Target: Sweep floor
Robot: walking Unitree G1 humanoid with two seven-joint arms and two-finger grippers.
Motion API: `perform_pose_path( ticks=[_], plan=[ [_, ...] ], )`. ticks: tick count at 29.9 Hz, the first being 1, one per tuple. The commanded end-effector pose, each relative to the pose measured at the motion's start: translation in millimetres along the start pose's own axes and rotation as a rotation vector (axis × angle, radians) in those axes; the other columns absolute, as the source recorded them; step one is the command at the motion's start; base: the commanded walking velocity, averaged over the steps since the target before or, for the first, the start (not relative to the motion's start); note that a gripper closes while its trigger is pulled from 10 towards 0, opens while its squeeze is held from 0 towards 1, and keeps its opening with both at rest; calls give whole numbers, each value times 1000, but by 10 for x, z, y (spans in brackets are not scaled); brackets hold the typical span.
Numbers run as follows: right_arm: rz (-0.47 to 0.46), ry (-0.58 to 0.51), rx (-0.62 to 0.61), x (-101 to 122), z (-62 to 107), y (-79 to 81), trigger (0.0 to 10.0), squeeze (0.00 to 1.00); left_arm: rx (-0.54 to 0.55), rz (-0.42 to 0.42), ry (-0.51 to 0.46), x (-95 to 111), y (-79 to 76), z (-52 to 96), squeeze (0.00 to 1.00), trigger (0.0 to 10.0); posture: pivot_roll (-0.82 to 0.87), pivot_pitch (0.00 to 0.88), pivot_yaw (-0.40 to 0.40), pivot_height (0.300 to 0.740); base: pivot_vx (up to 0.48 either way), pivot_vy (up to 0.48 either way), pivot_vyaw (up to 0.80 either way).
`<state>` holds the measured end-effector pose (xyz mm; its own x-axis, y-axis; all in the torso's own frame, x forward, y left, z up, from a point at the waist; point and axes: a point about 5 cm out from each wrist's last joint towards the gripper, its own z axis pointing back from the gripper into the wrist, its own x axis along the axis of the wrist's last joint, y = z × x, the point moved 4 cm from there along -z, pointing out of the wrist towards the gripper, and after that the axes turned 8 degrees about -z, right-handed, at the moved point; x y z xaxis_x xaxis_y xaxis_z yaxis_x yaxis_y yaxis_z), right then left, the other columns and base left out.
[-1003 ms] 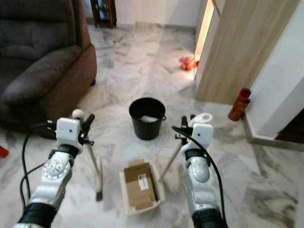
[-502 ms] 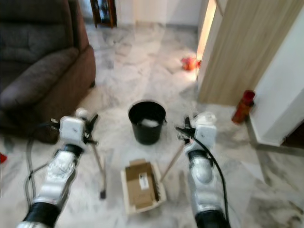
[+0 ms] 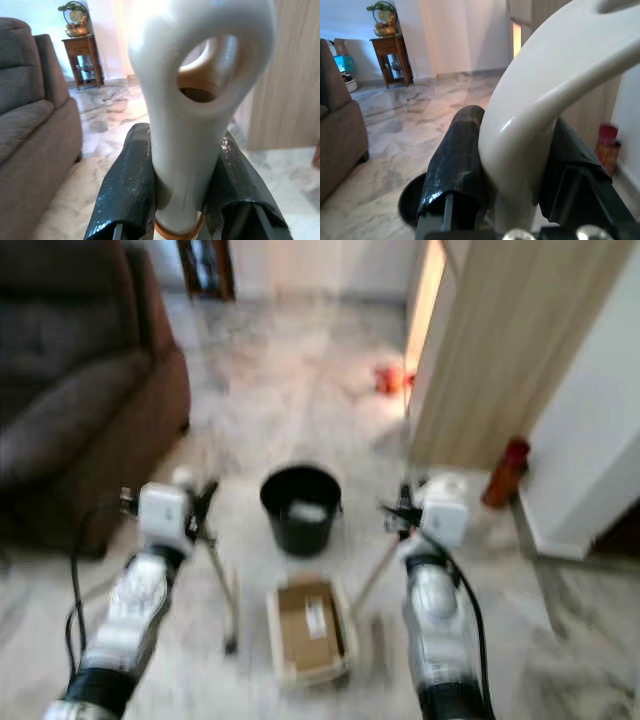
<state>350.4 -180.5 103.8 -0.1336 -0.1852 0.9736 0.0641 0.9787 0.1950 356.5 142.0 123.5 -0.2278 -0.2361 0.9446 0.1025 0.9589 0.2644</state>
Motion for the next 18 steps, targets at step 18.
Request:
perform_pose_path(
  ticks=[18],
  plan=[
    [-30, -72, 30, 163, -69, 169, 10000, 0, 35, -48, -49, 124, 215, -46, 0, 10000, 10, 0, -7, 740, 0, 0, 0]
  ],
)
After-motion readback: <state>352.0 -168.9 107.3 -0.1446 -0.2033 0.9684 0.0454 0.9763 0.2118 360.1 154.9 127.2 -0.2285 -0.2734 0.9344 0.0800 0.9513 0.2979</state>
